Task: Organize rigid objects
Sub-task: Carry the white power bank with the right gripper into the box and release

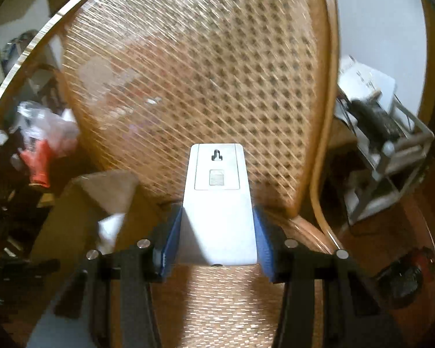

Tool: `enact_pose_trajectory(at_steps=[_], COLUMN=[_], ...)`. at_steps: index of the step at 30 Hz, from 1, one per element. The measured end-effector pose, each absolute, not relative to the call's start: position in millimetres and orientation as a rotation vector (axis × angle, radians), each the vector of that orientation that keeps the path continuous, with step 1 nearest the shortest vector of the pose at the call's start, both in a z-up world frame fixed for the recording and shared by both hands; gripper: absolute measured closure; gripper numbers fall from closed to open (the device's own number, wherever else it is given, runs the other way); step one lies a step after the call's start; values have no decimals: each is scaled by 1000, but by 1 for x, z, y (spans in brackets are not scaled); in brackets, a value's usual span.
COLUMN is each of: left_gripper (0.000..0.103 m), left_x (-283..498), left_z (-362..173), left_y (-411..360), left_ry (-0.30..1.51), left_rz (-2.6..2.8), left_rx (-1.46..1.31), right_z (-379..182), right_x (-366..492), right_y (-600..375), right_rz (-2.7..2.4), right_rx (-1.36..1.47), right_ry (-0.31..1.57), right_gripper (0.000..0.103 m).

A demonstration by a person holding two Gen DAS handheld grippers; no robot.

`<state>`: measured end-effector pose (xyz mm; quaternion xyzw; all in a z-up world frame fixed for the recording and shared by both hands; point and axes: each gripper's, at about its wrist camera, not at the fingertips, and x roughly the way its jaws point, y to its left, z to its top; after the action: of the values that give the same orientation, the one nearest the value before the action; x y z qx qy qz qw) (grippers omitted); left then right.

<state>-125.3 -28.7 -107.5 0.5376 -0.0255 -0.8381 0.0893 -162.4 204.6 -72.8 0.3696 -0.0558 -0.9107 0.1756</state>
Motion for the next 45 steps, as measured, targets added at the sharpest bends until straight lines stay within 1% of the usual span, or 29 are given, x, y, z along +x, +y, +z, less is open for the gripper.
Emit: enact_pose_trajectory(at_steps=[4,8,14,20,28,29,31,32,34,38,40,42,44,45], left_gripper=[98,98,98,98,98,98,98,98,98,98,98,98,98,98], left_x=[-125,-126,-127,-127,-128,-128,-128,-128,-128,-128,-128,-128,-128,-128], left_z=[-107,-106,-108,-109,-110,-110,-110,-110,-110,-110,-110,-110,-110,-110], left_y=[-30,-29,-28,-27,-26,-26,-26,-26,-25,-25,-25,-24,-25,-25], left_ry=[-45,-40,-42,-43,-44,-45,-44,-46,-48,-47,-50,-52,-50,-49], left_rz=[-2491,-2487,-2487,-2487,-2488,-2488,-2487,-2486,-2487,-2486,-2485,-2485,-2485,-2485], left_rx=[1603,1598,1598,1599,1603,1603,1605,1605,1604,1603,1603,1603,1603,1604], right_z=[-53,-47,-55,-63,-80,-81,-82,-82,-79,-69,-64,-60,-57,-57], right_x=[-148,-136,-115,-100,-99,-100,-100,-99,-99,-103,-105,-109,-115,-120], right_y=[186,163,118,94,84,82,81,81,83,94,99,105,114,120], right_rz=[-2522,-2444,-2368,-2378,-2342,-2340,-2341,-2341,-2345,-2357,-2370,-2387,-2415,-2431], right_rx=[992,974,976,934,958,957,949,945,935,910,891,881,867,873], right_ry=[-139,-101,88,212,270,271,279,282,268,174,157,140,97,67], right_gripper=[52,52,52,52,52,53,57,57,57,57,52,39,34,29])
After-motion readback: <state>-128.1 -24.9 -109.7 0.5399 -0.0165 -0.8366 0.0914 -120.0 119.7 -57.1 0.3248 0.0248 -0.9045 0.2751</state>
